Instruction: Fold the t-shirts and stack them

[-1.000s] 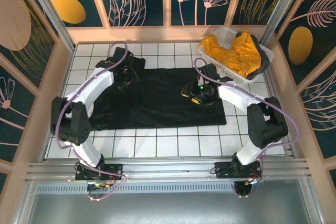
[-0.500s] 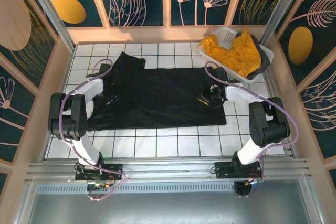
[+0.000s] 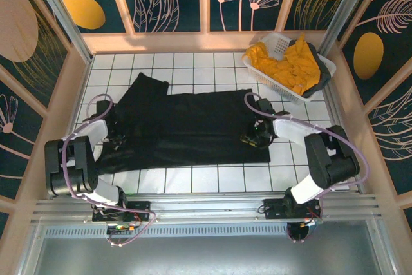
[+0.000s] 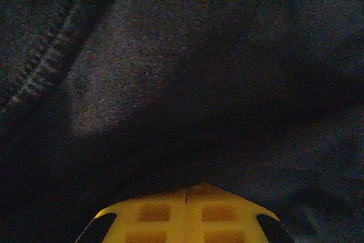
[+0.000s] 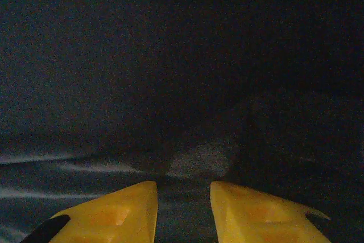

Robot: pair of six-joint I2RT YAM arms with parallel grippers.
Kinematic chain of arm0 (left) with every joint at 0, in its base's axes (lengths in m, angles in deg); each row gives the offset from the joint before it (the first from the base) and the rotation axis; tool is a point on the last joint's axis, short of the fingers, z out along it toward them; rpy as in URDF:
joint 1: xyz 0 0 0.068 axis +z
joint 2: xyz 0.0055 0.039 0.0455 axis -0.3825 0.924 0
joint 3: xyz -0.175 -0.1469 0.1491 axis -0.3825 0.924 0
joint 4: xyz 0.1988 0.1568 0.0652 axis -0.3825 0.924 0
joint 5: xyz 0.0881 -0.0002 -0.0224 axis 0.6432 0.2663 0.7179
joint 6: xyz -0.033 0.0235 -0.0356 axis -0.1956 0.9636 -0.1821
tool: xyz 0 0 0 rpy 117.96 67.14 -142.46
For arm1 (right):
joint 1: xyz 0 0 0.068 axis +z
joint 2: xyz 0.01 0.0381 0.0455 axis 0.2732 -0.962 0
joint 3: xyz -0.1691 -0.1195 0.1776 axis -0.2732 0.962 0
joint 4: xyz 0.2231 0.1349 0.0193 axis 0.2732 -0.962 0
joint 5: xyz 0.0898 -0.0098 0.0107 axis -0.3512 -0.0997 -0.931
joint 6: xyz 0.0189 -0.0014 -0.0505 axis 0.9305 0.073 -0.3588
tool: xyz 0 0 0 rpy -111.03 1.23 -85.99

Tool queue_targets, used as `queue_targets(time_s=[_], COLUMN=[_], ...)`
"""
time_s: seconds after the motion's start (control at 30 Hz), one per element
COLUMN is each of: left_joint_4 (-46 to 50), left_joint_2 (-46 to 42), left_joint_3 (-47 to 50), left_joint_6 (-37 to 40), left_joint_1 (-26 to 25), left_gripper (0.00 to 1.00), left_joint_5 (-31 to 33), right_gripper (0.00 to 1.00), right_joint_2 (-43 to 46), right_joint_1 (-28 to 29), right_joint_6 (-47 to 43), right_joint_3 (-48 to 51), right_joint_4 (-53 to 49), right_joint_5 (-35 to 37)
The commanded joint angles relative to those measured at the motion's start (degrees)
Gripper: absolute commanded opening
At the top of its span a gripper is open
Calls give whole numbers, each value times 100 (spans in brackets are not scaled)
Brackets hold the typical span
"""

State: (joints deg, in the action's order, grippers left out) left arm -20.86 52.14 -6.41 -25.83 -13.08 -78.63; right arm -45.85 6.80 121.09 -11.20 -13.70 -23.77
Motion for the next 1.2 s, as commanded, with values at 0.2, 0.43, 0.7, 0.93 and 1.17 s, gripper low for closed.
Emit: queue_targets(time_s=[0.2,0.43,0.7,0.93,1.17], left_joint_4=[867,315,73,402,637], left_joint_2=[-425,889,3335,4777,5419], left_joint_3=[-704,-2990,-5636,-7341,-7682], left_joint_6=[-594,-248,604,1441,1573], left_joint_1=[168,-131,-401,-685,-842], left_gripper=[11,21,29,31,51], left_joint_5=[694,221,-191,641,1276], right_gripper=[51,56,55,56,56], right_joint_2=[405,92,-508,-493,-237], right_joint_1=[-95,-427,-477,-478,-483], right_joint_6=[-160,-410,-516,-402,-309], right_joint_3=[-601,-1755,-2696,-2824,-2602], right_joint_4=[-862,-274,-321,-399,-505], right_joint_5=[245,419,308,293,420])
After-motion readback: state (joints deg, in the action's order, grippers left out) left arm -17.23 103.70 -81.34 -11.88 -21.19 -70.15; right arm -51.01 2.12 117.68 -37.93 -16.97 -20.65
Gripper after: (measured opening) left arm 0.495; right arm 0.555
